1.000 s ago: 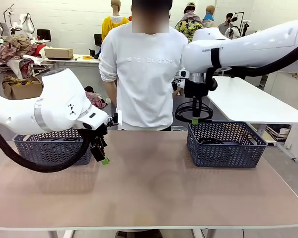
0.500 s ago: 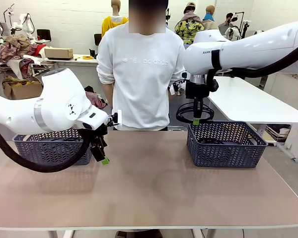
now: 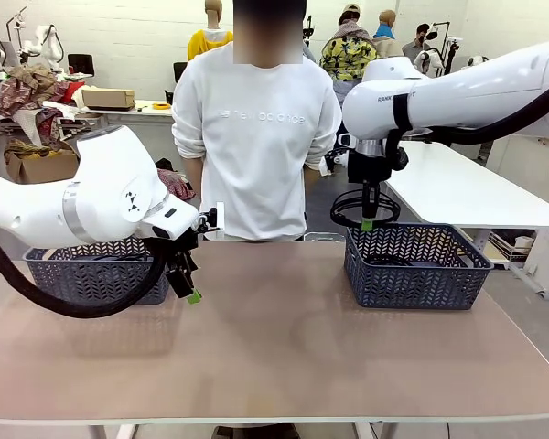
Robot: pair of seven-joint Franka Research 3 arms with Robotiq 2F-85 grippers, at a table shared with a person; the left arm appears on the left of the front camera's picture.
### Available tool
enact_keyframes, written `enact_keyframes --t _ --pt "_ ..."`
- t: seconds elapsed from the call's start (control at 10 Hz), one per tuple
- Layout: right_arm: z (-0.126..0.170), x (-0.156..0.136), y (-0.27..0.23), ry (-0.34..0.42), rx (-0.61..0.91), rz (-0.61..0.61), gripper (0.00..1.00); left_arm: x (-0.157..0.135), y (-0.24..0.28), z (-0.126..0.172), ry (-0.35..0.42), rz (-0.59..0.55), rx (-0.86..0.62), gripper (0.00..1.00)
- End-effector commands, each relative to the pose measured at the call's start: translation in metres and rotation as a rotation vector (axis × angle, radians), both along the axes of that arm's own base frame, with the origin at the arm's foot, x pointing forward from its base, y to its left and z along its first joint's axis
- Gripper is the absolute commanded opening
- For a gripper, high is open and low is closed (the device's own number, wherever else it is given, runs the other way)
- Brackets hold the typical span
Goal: Organize the cables according to human instructions.
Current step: Pick up a bundle of cables and place it in the basket indicated by the human.
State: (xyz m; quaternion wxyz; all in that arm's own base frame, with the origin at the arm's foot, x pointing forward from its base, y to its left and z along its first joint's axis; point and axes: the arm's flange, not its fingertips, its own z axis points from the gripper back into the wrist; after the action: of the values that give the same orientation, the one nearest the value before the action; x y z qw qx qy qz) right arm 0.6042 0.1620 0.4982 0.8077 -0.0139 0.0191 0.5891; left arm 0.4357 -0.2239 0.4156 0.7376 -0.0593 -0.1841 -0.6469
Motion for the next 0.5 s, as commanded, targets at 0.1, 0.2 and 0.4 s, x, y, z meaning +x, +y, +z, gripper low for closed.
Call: enact_keyframes --t 0.1,0.2,0.4 --pt "-0.009 -0.015 -0.035 -0.040 0.023 0.028 0.13 -0.001 0.001 0.000 0.002 0.001 0.000 1.00" --pt "-0.015 -0.023 -0.047 -0.045 0.032 0.043 0.13 -0.001 0.001 0.000 0.002 0.001 0.000 1.00" --pt "-0.025 -0.033 -0.065 -0.057 0.045 0.084 0.13 -0.001 0.001 0.000 0.002 0.001 0.000 1.00"
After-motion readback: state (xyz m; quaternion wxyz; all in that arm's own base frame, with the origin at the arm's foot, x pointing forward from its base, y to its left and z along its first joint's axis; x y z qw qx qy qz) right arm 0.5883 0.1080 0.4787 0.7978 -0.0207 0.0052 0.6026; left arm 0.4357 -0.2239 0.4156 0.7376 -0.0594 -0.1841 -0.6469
